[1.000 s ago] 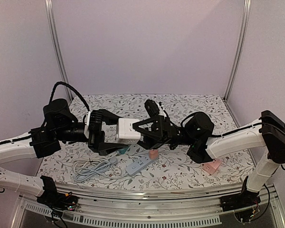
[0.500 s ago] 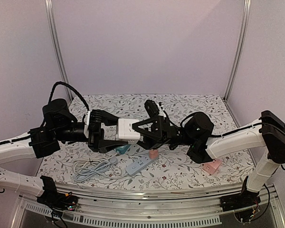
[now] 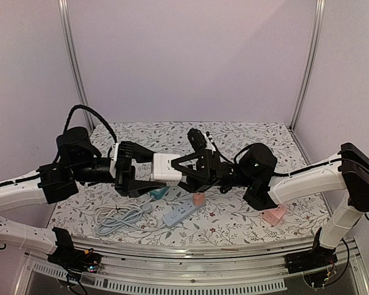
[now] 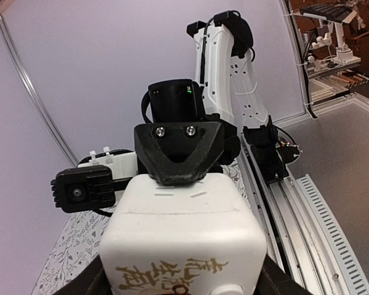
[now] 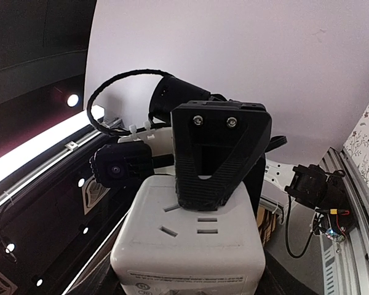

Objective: Insert the plug

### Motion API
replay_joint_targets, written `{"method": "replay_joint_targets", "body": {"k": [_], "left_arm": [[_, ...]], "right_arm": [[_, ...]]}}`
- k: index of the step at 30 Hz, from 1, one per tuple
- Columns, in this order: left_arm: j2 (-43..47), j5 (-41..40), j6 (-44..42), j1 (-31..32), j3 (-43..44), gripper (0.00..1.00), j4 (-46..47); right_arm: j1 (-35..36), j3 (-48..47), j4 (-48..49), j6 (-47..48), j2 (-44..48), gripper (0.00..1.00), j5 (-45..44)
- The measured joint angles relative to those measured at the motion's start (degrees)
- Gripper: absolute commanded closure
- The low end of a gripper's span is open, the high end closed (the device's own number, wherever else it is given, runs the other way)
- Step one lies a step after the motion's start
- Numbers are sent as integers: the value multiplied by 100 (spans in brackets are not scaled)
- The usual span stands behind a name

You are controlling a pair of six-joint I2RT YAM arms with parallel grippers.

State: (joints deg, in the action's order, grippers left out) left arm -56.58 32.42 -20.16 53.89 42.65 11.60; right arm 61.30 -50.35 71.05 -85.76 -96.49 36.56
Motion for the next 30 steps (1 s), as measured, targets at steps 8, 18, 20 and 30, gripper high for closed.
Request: {"method": "replay_joint_targets", "body": {"k": [8, 18, 20, 30], "left_arm": [[0, -24, 317, 26, 24, 100, -271], [293, -505, 726, 144, -157, 100, -387], [326, -660, 811, 197, -157, 100, -426], [328, -1816, 1357, 538, -146, 100, -802]], "right_arm": [[-210, 85, -1617, 964, 713, 3, -33], [-546, 264, -4083, 2524, 1709, 1, -289], [-546, 262, -4688, 2863, 1878, 1, -463], [-549, 190, -7930, 4715, 3713, 1, -3018]]}}
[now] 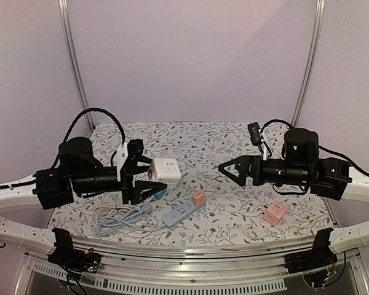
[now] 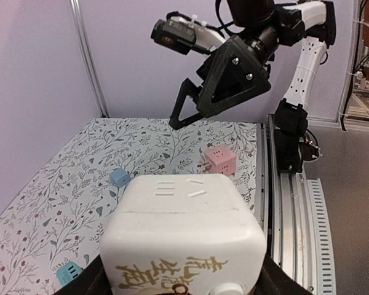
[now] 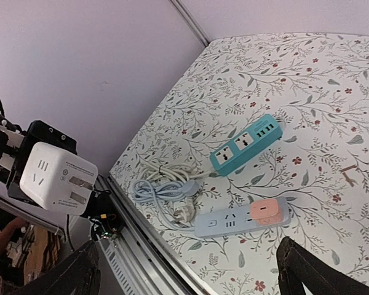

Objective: Insert the plug

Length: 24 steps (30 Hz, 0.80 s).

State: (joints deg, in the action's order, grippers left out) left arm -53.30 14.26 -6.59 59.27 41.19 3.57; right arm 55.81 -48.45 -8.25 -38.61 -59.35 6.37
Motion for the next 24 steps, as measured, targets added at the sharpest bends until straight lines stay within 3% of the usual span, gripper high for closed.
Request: {"method": "replay_joint_targets", "body": {"k": [6, 13, 24], "left_arm": [[-428, -990, 564, 188, 339, 100, -765], [-1062, -1930, 1268, 273, 1137, 100, -1797], [-2297, -2199, 1786, 304, 2087, 100, -3582]], "right_arm": [[0, 103, -651, 308, 468, 1, -1325], [0, 1202, -595, 317, 1357, 1, -2253], [0, 1338, -424, 957, 1051, 1, -1904]]}}
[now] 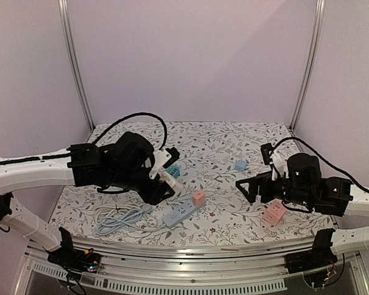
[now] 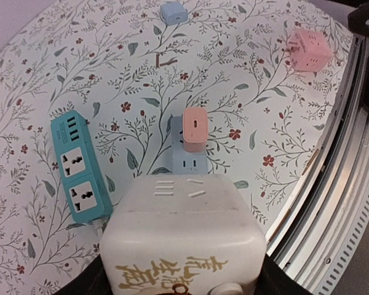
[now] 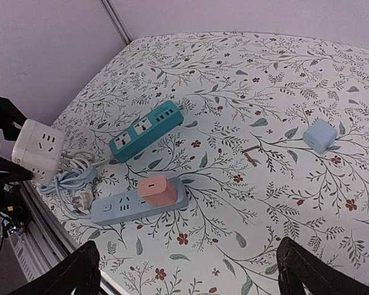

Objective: Insert the plug

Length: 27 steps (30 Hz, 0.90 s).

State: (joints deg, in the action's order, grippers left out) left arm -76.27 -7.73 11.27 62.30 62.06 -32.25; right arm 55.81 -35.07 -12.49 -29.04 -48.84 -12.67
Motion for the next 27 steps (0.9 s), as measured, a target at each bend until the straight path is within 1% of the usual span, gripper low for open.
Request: {"method": "replay_joint_targets", "body": {"k": [5, 10, 19, 24, 27], "left_arm": [[-527, 284, -57, 7, 695, 100, -800], [-953, 522, -179, 4, 1191, 100, -1204], [-1655, 907, -382, -107, 1397, 100, -1637], [-2459, 1117, -485, -223, 1687, 100, -1655], [-2715, 1180, -516, -284, 1788, 100, -1681]], "right_arm": [[0, 57, -9, 44, -264, 1, -4], [0, 122, -22, 87, -243, 1, -2], [0, 282, -44, 98, 258, 1, 20], [0, 295, -61, 107, 433, 1, 39], [0, 295, -85, 107, 437, 1, 37]]}}
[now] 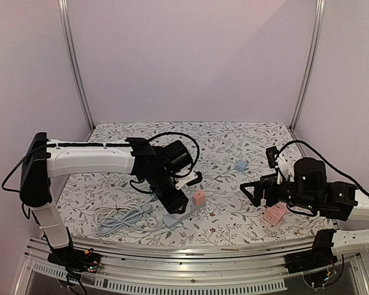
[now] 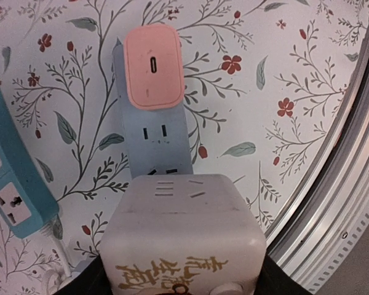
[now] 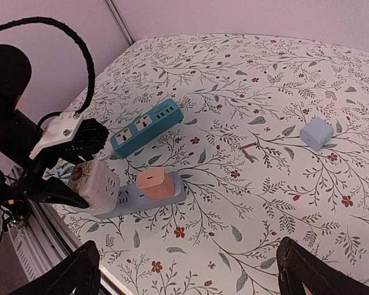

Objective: Insert the plug

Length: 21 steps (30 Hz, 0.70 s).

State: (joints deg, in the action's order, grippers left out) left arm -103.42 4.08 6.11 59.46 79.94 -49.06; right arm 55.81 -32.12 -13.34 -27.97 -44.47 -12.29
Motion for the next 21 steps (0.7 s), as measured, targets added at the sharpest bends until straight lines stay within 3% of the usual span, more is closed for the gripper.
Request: {"method": "replay_joint_targets", "body": {"k": [21], "left_arm": [[-264, 63, -48, -129, 262, 100, -131]], "right_arm": [[0, 11, -186, -7, 4, 1, -4]]}}
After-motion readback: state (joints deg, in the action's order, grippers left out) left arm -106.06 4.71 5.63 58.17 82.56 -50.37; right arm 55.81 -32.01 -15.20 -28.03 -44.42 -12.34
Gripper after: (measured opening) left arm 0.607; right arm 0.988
